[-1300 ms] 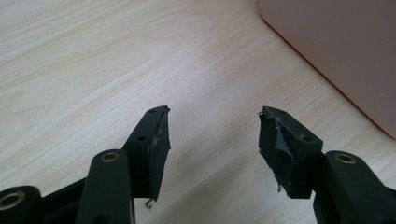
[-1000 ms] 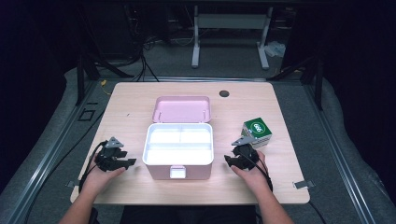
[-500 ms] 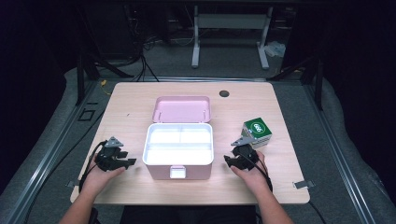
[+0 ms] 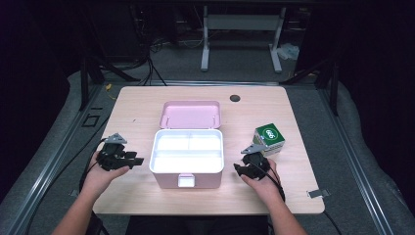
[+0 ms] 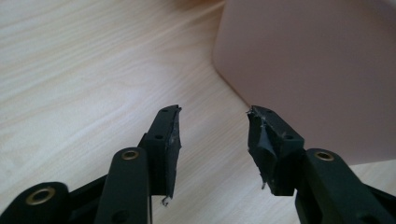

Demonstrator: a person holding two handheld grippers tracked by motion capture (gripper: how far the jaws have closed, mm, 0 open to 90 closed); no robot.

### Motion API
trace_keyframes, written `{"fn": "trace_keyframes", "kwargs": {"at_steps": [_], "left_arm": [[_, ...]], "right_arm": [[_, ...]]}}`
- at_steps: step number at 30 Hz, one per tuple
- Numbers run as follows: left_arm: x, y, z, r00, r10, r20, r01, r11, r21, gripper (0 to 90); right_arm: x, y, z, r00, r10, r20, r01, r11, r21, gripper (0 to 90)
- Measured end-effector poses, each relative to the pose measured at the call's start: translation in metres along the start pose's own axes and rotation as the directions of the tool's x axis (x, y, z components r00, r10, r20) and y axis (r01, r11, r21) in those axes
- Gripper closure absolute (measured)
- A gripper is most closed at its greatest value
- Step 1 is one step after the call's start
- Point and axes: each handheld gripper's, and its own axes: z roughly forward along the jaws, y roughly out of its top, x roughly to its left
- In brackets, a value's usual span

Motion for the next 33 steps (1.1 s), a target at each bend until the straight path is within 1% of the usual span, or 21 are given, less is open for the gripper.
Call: {"fn": "trace_keyframes", "kwargs": {"at_steps": [5,6,7,9,10,11,12,13,14,15,17,18,20,21,22,23,24,25,28,29,33], "left_arm": [[0.001,0.017,-0.013,0.9997,0.023,0.009,-0.023,0.9997,-0.005,57.8],[0.001,0.017,-0.013,0.9997,0.023,0.009,-0.023,0.9997,-0.005,58.5],[0.001,0.023,-0.016,0.9994,0.03,0.016,-0.03,0.9995,-0.006,58.5],[-0.001,0.031,-0.021,0.9984,0.054,0.015,-0.054,0.9985,-0.005,62.6],[-0.001,0.031,-0.021,0.9984,0.054,0.015,-0.054,0.9985,-0.005,63.5],[-0.003,0.038,-0.024,0.9973,0.072,0.017,-0.072,0.9974,0.002,64.6],[-0.004,0.041,-0.025,0.9971,0.072,0.023,-0.072,0.9974,0.002,64.9],[-0.005,0.044,-0.027,0.9967,0.074,0.034,-0.074,0.9973,0.002,65.3],[-0.005,0.044,-0.027,0.9967,0.074,0.034,-0.074,0.9973,0.002,65.5],[-0.006,0.049,-0.03,0.9957,0.078,0.049,-0.078,0.9969,-0.005,65.4],[-0.007,0.054,-0.032,0.9953,0.073,0.063,-0.073,0.9973,-0.01,64.2],[-0.008,0.058,-0.034,0.9946,0.077,0.07,-0.076,0.997,-0.015,63.9],[-0.01,0.063,-0.035,0.9934,0.09,0.071,-0.089,0.9959,-0.016,62.6],[-0.01,0.063,-0.035,0.9934,0.09,0.071,-0.089,0.9959,-0.016,62.7],[-0.013,0.068,-0.036,0.9914,0.105,0.079,-0.104,0.9945,-0.007,62.5],[-0.014,0.069,-0.036,0.9907,0.108,0.083,-0.108,0.9941,-0.01,62.1],[-0.017,0.073,-0.036,0.9883,0.123,0.091,-0.122,0.9925,-0.007,61.8],[-0.019,0.075,-0.035,0.9859,0.136,0.097,-0.136,0.9907,-0.01,61.8],[-0.025,0.083,-0.033,0.9799,0.173,0.099,-0.174,0.9848,-0.003,63.5],[-0.026,0.085,-0.032,0.9785,0.178,0.103,-0.18,0.9837,0.002,64.2],[-0.034,0.094,-0.024,0.9682,0.213,0.131,-0.218,0.9758,0.022,67.8]], "right_arm": [[0.0,0.0,-0.001,1.0,-0.005,0.008,0.005,1.0,-0.004,48.2],[0.0,0.0,-0.001,1.0,-0.005,0.008,0.005,1.0,-0.004,48.2],[0.0,0.0,-0.001,1.0,-0.004,0.009,0.004,1.0,-0.005,48.3],[0.001,0.0,-0.001,1.0,-0.004,0.008,0.004,1.0,-0.004,48.3],[0.001,0.0,-0.001,1.0,-0.004,0.008,0.004,1.0,-0.004,48.3],[0.001,0.001,-0.001,0.9998,-0.005,0.019,0.005,1.0,-0.002,48.3],[0.001,0.0,-0.001,0.9999,-0.004,0.009,0.004,1.0,-0.004,48.4],[0.001,0.0,-0.001,1.0,-0.004,0.008,0.004,1.0,-0.004,48.4],[0.001,0.0,-0.001,1.0,-0.004,0.008,0.004,1.0,-0.004,48.4],[0.001,0.0,-0.001,1.0,-0.004,0.008,0.004,1.0,-0.003,48.6],[0.001,0.0,-0.001,1.0,-0.005,0.008,0.005,1.0,-0.003,48.6],[0.001,0.0,-0.001,1.0,-0.005,0.008,0.005,1.0,-0.002,48.6],[0.001,0.0,-0.001,1.0,-0.006,0.007,0.006,1.0,-0.003,48.7],[0.001,0.0,-0.001,0.9998,-0.006,0.018,0.006,1.0,0.0,48.8],[0.001,0.0,-0.001,0.9998,-0.007,0.018,0.007,1.0,0.0,48.9],[0.001,0.0,-0.001,1.0,-0.006,0.008,0.006,1.0,-0.002,48.9],[0.001,0.0,-0.001,0.9998,-0.006,0.018,0.006,1.0,0.001,48.9],[0.001,0.0,-0.001,0.9998,-0.007,0.018,0.007,1.0,0.002,48.9],[0.001,0.0,-0.001,0.9998,-0.006,0.018,0.006,1.0,0.001,49.0],[0.001,0.0,-0.001,0.9998,-0.007,0.019,0.007,1.0,0.002,49.0],[0.001,0.0,-0.001,0.9998,-0.008,0.018,0.007,1.0,0.003,49.0]]}}
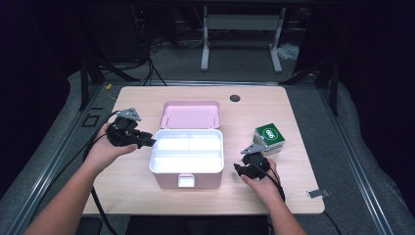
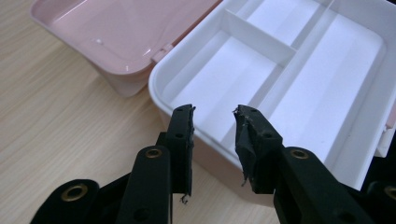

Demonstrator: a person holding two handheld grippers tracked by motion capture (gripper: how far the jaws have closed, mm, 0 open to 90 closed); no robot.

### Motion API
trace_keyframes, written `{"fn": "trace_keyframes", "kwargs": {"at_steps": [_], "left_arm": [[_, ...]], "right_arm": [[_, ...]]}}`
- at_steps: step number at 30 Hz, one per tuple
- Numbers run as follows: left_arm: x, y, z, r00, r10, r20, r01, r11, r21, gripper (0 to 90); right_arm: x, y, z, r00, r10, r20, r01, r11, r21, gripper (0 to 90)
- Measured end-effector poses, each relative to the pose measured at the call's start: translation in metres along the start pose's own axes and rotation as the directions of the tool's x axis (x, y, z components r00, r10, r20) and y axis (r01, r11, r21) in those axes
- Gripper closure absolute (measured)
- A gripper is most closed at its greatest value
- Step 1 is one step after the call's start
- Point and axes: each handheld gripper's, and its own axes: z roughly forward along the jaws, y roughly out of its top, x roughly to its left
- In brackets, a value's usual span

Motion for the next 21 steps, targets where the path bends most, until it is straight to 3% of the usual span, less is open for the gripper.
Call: {"fn": "trace_keyframes", "kwargs": {"at_steps": [5,15,21], "left_arm": [[-0.008,0.012,0.012,0.9989,0.028,0.038,-0.029,0.9995,0.016,69.4],[-0.024,0.026,0.032,0.9959,0.063,0.064,-0.065,0.9974,0.03,68.7],[-0.032,0.034,0.043,0.9913,0.1,0.085,-0.106,0.9923,0.064,63.7]], "right_arm": [[-0.001,0.0,0.0,1.0,0.001,-0.001,-0.001,1.0,-0.002,49.0],[-0.001,0.0,0.0,0.9999,0.003,-0.011,-0.003,1.0,-0.005,49.1],[-0.001,0.0,0.0,1.0,0.001,-0.01,-0.002,1.0,-0.005,49.0]]}}
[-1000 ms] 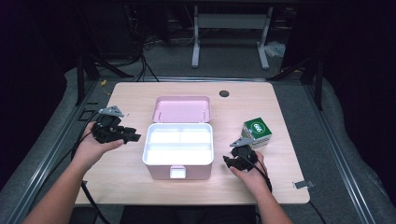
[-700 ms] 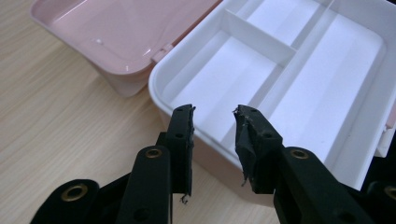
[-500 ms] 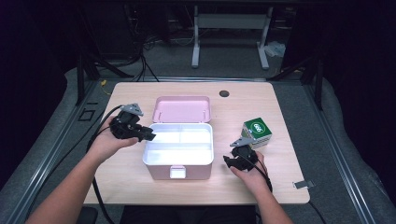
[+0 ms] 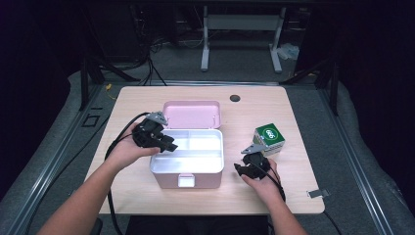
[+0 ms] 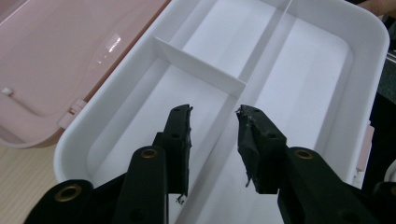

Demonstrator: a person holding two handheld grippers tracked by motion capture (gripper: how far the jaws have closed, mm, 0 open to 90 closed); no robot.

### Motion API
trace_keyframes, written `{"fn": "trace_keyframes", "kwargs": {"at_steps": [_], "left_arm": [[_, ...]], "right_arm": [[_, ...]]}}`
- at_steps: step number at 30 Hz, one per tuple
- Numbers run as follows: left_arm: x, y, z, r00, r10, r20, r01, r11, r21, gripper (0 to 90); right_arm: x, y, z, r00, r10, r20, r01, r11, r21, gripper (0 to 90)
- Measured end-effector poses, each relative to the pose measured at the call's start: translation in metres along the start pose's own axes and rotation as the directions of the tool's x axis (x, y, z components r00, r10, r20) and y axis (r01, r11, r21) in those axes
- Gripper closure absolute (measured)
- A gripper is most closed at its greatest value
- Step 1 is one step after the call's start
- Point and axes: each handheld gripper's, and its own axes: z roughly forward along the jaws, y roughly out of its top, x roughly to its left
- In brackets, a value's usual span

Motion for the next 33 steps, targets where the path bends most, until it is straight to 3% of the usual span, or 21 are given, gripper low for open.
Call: {"fn": "trace_keyframes", "kwargs": {"at_steps": [1,3,4,5,7,9,12,13,14,15,19,20,21,23,25,26,27,29,33], "left_arm": [[0.0,0.0,0.0,1.0,0.0,0.0,0.0,1.0,0.0,63.5],[-0.001,0.008,0.002,0.9985,0.055,0.002,-0.055,0.9972,0.052,63.5],[-0.001,0.008,0.002,0.9985,0.055,0.002,-0.055,0.9972,0.052,64.5],[-0.002,0.015,0.003,0.9948,0.096,0.034,-0.099,0.9914,0.086,67.8],[-0.004,0.022,0.005,0.9879,0.149,0.044,-0.153,0.9808,0.121,69.6],[-0.007,0.029,0.007,0.9792,0.197,0.046,-0.202,0.9646,0.169,71.9],[-0.01,0.04,0.012,0.9635,0.262,0.056,-0.268,0.934,0.237,74.6],[-0.01,0.042,0.014,0.9613,0.268,0.062,-0.275,0.9267,0.256,75.3],[-0.01,0.042,0.014,0.9613,0.268,0.062,-0.275,0.9267,0.256,75.5],[-0.012,0.049,0.017,0.9537,0.292,0.074,-0.3,0.904,0.305,76.4],[-0.014,0.059,0.025,0.945,0.31,0.104,-0.326,0.8661,0.379,78.0],[-0.014,0.059,0.025,0.945,0.31,0.104,-0.326,0.8661,0.379,78.2],[-0.016,0.062,0.029,0.94,0.321,0.116,-0.34,0.8515,0.399,78.7],[-0.017,0.064,0.032,0.9348,0.33,0.131,-0.354,0.8374,0.416,80.2],[-0.018,0.066,0.035,0.9318,0.337,0.136,-0.362,0.8271,0.43,81.9],[-0.018,0.066,0.035,0.9318,0.337,0.136,-0.362,0.8271,0.43,82.6],[-0.018,0.068,0.039,0.9247,0.353,0.142,-0.378,0.8109,0.446,84.7],[-0.018,0.07,0.042,0.9192,0.36,0.159,-0.392,0.7981,0.457,85.5],[-0.019,0.073,0.047,0.9125,0.368,0.179,-0.408,0.7816,0.472,86.9]], "right_arm": [[0.0,0.0,0.0,1.0,0.0,0.0,0.0,1.0,0.0,49.0],[0.0,0.0,0.0,1.0,0.002,0.005,-0.002,1.0,0.002,49.1],[0.0,0.0,0.0,1.0,0.003,0.003,-0.003,1.0,0.002,49.0],[-0.001,0.0,0.0,1.0,-0.001,0.004,0.001,1.0,0.003,49.0],[0.0,0.0,0.001,1.0,0.0,0.004,0.0,1.0,0.004,49.1],[0.0,0.0,0.0,1.0,0.001,0.003,-0.001,1.0,0.003,49.1],[0.0,0.0,0.0,1.0,0.0,0.003,0.0,1.0,0.004,49.1],[0.0,0.0,0.0,1.0,0.002,0.002,-0.002,1.0,0.004,49.1],[0.0,0.0,0.0,1.0,0.002,0.002,-0.002,1.0,0.004,49.1],[-0.001,0.0,0.001,1.0,-0.001,0.001,0.001,1.0,0.004,49.0],[-0.001,0.0,0.0,1.0,0.001,0.0,-0.001,1.0,0.004,49.1],[-0.001,0.0,0.0,1.0,0.0,0.0,0.0,1.0,0.003,49.0],[-0.001,0.0,0.0,1.0,0.002,-0.007,-0.002,1.0,0.0,49.0],[-0.001,-0.001,0.0,1.0,-0.001,0.0,0.001,1.0,0.002,49.1],[-0.001,-0.001,0.0,1.0,0.0,-0.001,0.0,1.0,0.001,49.0],[-0.001,-0.001,0.0,1.0,0.0,-0.001,0.0,1.0,0.001,49.0],[-0.001,-0.001,0.0,1.0,-0.002,-0.002,0.002,1.0,0.001,49.1],[-0.001,-0.001,0.0,1.0,-0.003,-0.001,0.003,1.0,0.002,49.1],[-0.001,-0.001,0.0,1.0,-0.003,-0.003,0.003,1.0,0.001,49.0]]}}
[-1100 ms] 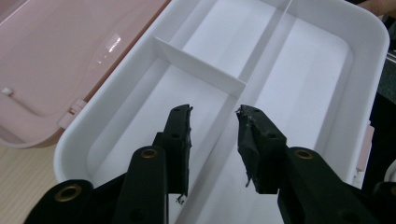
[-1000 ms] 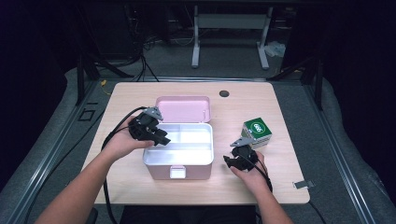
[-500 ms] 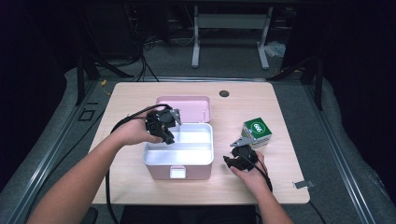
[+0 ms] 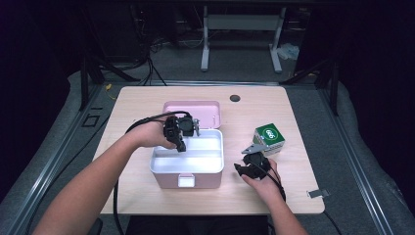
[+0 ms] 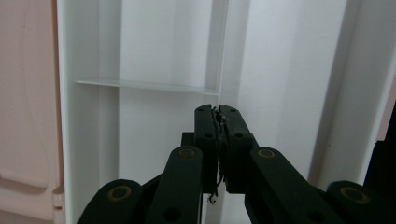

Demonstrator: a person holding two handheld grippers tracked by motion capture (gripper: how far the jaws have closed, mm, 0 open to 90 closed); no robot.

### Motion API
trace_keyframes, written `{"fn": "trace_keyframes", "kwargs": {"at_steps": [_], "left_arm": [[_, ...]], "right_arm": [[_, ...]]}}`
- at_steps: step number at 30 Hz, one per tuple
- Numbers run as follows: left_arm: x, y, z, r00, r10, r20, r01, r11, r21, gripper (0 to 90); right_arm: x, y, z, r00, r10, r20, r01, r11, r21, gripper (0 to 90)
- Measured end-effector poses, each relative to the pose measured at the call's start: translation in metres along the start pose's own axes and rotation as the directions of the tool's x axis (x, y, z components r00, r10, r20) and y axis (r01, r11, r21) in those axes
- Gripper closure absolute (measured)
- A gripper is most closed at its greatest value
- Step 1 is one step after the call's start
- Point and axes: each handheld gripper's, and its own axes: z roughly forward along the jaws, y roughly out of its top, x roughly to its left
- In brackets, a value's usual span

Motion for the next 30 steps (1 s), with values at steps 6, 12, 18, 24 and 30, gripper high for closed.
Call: {"fn": "trace_keyframes", "kwargs": {"at_steps": [6,12,18,24,30], "left_arm": [[0.002,0.007,0.007,0.9995,0.024,0.02,-0.025,0.9994,0.025,87.8],[0.005,0.008,0.009,0.9986,0.03,0.044,-0.032,0.9988,0.038,88.2],[0.006,0.011,0.017,0.998,0.03,0.055,-0.034,0.9974,0.064,87.5],[0.005,0.013,0.018,0.997,0.058,0.052,-0.062,0.9949,0.08,88.2],[0.003,0.017,0.018,0.9967,0.074,0.033,-0.078,0.9903,0.115,89.0]], "right_arm": [[0.0,0.0,0.0,1.0,0.0,-0.001,0.0,1.0,-0.001,49.1],[0.0,-0.001,-0.001,0.9999,0.001,-0.011,-0.001,1.0,-0.003,49.1],[0.0,-0.003,-0.004,1.0,-0.001,0.007,0.001,1.0,-0.005,49.1],[0.0,-0.006,-0.008,0.9999,0.006,0.014,-0.006,1.0,-0.016,49.2],[-0.002,-0.008,-0.01,0.9997,0.011,0.022,-0.01,1.0,-0.012,49.2]]}}
